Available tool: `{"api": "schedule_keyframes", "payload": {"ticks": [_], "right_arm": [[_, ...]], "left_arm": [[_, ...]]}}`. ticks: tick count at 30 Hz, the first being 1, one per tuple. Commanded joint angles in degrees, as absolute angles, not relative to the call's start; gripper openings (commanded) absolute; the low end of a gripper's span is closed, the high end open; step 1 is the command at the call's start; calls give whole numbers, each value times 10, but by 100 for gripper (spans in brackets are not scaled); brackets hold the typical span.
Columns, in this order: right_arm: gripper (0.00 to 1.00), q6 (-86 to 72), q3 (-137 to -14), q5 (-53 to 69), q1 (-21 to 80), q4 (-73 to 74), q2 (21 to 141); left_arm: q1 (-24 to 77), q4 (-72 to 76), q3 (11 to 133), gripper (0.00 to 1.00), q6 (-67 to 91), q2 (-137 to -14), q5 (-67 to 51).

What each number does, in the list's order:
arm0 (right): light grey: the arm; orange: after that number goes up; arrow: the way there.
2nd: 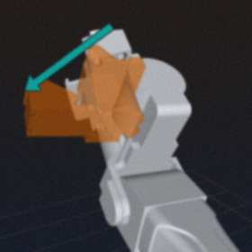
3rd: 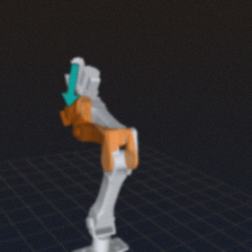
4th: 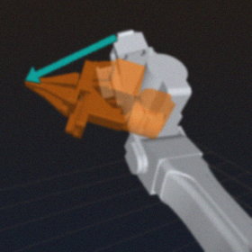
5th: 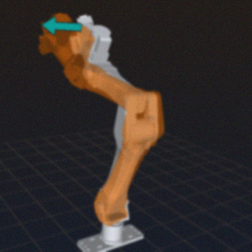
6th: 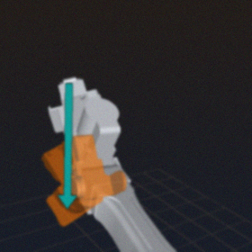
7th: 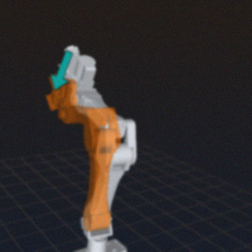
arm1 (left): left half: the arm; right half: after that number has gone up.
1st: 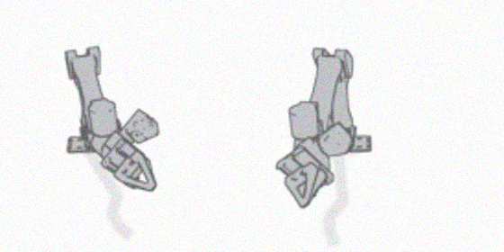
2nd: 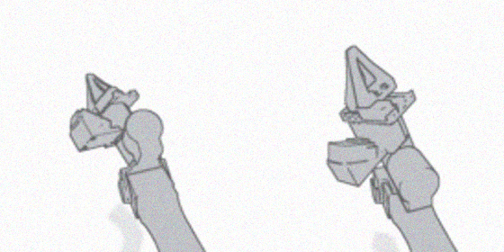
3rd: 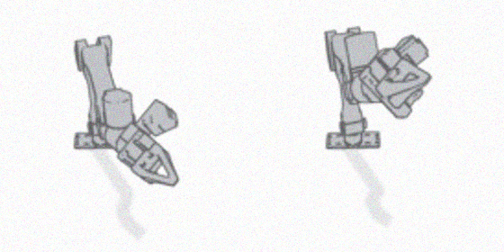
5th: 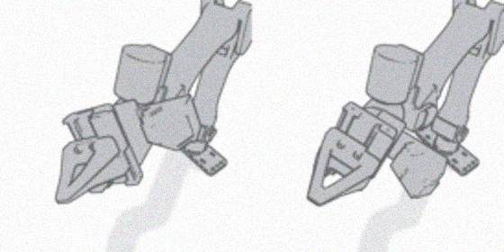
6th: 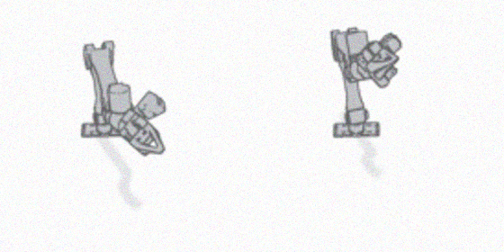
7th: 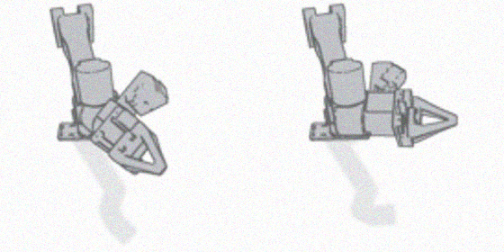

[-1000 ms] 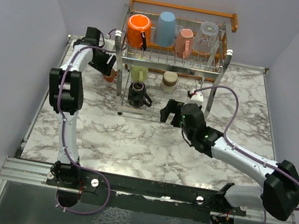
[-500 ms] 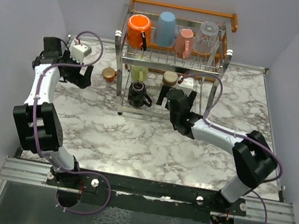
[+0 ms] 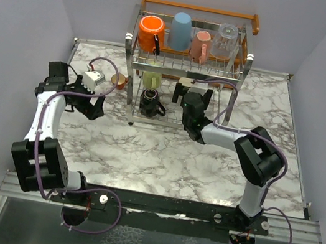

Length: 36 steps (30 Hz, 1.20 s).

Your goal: Unload the cups from the dish rack

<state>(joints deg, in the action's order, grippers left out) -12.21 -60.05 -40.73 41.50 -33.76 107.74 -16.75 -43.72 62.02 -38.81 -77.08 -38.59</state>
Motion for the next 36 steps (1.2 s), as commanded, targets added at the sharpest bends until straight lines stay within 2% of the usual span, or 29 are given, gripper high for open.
{"api": "schedule_keyframes", "payload": {"ticks": [1,13,18,27,36], "right_arm": [[100,-85,-646,-397,406,-395,1117],[99,-73,-703,-428,388,-412,1201],[89,-50,-704,-420,384,-424,1209],[61,-59,-633,-398,384,-439,1148],[53,-113,-530,-357,405,-415,1015]], "left_arm": [[-168,-466,596,97,-426,-745,-410],[-167,-508,570,96,-464,-672,-413],[-167,-515,571,96,-472,-668,-426],[-168,-536,544,95,-520,-653,-459],[-156,-676,555,97,-690,-642,-542]]}}
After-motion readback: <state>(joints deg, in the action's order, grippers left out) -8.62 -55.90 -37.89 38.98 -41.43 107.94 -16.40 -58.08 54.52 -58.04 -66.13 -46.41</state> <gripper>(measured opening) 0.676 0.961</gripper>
